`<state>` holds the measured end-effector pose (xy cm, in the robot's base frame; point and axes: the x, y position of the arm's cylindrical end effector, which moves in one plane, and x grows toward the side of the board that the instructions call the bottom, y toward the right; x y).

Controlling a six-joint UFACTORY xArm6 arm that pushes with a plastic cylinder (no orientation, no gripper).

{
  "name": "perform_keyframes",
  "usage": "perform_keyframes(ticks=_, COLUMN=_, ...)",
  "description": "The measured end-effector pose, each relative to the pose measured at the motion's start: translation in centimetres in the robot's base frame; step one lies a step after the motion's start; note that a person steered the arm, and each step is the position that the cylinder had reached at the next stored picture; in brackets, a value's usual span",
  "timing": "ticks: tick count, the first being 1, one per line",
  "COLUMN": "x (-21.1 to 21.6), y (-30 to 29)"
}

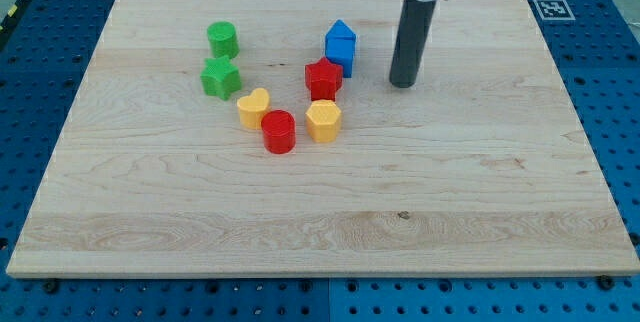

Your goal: Push the blue blocks slightly to the left

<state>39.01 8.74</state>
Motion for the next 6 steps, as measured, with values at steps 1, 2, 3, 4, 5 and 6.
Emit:
perform_keyframes(ticks=1, x=-0.3, y=-2.9)
perform_keyframes(ticks=2, x=-0.9, y=-4.0)
perform_keyframes(ticks=3, x=-1.7, y=-4.0)
perform_keyframes(ticks=4, x=-2.2, y=-4.1)
perform_keyframes(ticks=5, x=-2.9, y=-4.5)
perform_keyframes(ticks=6, x=-3.7, y=-5.2)
